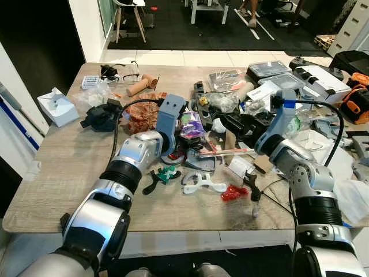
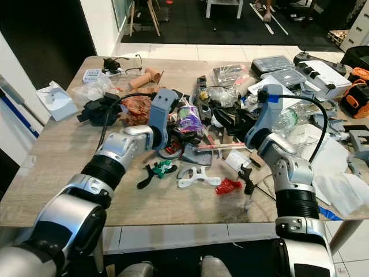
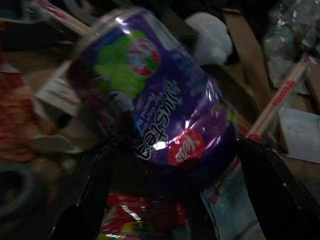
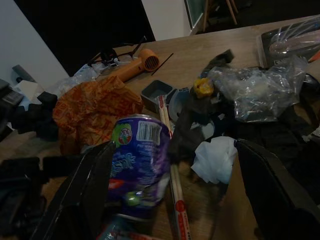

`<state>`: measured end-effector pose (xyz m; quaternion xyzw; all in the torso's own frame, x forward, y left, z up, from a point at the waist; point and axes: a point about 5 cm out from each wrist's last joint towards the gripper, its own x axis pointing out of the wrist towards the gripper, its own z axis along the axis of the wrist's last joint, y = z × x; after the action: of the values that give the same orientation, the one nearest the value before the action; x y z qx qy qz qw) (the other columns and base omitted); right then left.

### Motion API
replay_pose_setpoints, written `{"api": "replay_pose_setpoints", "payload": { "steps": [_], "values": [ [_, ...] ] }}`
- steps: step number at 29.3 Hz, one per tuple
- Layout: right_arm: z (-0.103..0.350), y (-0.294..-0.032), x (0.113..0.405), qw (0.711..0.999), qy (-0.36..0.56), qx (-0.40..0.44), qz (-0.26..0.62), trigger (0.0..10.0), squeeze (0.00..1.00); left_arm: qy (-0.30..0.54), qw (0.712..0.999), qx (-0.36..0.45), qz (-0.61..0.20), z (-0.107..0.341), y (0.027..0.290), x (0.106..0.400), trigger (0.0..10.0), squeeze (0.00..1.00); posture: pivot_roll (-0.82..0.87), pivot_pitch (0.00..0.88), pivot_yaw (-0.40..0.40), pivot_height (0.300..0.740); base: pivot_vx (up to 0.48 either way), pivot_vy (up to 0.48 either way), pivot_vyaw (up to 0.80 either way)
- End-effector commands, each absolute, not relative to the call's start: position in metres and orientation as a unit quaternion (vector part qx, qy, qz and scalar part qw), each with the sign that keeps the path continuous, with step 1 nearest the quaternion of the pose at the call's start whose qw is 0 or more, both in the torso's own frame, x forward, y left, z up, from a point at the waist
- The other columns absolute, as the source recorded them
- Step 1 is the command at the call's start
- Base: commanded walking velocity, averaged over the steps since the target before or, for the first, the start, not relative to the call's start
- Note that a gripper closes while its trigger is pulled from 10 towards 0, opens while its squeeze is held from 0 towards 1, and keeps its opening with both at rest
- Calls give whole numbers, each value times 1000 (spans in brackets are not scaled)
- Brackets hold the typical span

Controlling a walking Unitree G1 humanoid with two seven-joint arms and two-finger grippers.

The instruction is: Picking trash to rubbish bin

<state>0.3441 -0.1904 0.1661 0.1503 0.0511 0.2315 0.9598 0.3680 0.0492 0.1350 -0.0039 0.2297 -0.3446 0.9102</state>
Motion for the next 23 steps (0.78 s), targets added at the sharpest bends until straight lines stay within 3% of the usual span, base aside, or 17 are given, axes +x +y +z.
{"api": "replay_pose_setpoints", "payload": {
  "steps": [1,16,20,23],
  "values": [
    [166,-190,343,959,54,150,233,10000,0,232,905,5,-357,136,41,367,10000,0,-85,0,-5,740,0,0,0],
    [167,-192,343,960,53,149,231,10000,0,247,901,-88,-346,142,37,372,10000,0,-92,0,-5,740,0,0,0],
    [167,-192,342,960,53,148,230,10000,0,207,913,-71,-345,150,37,376,10000,0,-96,0,-5,740,0,0,0],
    [168,-194,342,961,52,146,228,10000,0,111,923,4,-368,170,36,378,10000,0,-97,0,-6,740,0,0,0]
  ]
}}
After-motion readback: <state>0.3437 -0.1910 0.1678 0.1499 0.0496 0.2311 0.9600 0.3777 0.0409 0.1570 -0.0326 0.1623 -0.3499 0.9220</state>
